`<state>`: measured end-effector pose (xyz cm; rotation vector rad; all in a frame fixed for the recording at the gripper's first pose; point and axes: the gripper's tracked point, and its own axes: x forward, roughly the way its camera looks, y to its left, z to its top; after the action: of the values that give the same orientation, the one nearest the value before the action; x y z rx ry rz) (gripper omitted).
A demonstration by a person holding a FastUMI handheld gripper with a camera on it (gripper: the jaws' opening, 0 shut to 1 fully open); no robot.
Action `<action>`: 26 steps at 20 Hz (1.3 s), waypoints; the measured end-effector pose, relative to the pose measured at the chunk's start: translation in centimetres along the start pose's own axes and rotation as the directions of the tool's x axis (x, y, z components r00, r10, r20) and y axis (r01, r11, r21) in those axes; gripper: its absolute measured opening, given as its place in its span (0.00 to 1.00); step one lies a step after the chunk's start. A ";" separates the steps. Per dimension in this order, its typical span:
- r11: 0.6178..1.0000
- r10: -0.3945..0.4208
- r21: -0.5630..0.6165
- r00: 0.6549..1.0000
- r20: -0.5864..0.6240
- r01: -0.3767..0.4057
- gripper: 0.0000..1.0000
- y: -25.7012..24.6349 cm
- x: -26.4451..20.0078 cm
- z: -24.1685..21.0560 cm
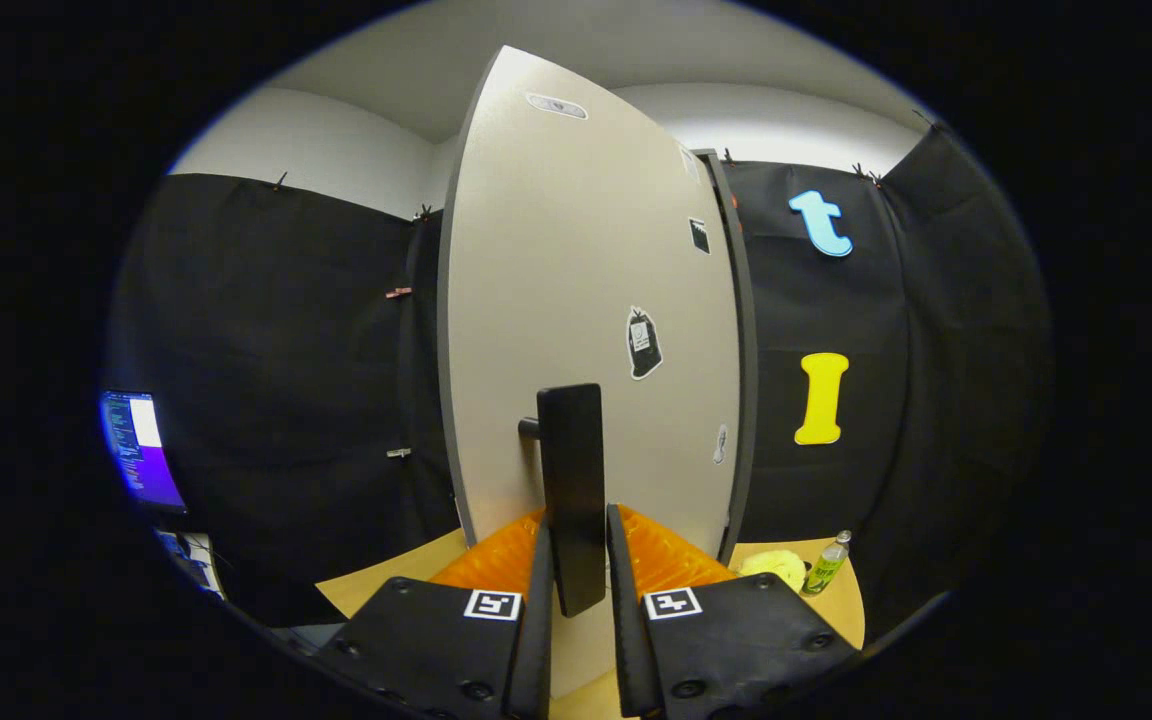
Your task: Open the shoe cabinet door, grab the shoes and put them into the shoe cabinet, then close the shoe cabinet door.
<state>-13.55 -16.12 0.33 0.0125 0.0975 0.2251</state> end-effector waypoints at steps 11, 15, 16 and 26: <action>0.975 -0.217 0.044 0.976 0.018 0.216 0.25 -7.9 -2.4 0.9; 0.965 -0.259 0.045 0.965 0.027 0.258 0.25 -9.7 -3.2 1.2; 0.962 -0.270 0.045 0.962 0.026 0.269 0.25 -10.1 -3.4 1.2; 0.941 -0.336 0.060 0.941 0.044 0.333 0.25 -11.5 -6.7 1.6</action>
<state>-17.29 -28.82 2.30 0.0528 0.0503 -0.1188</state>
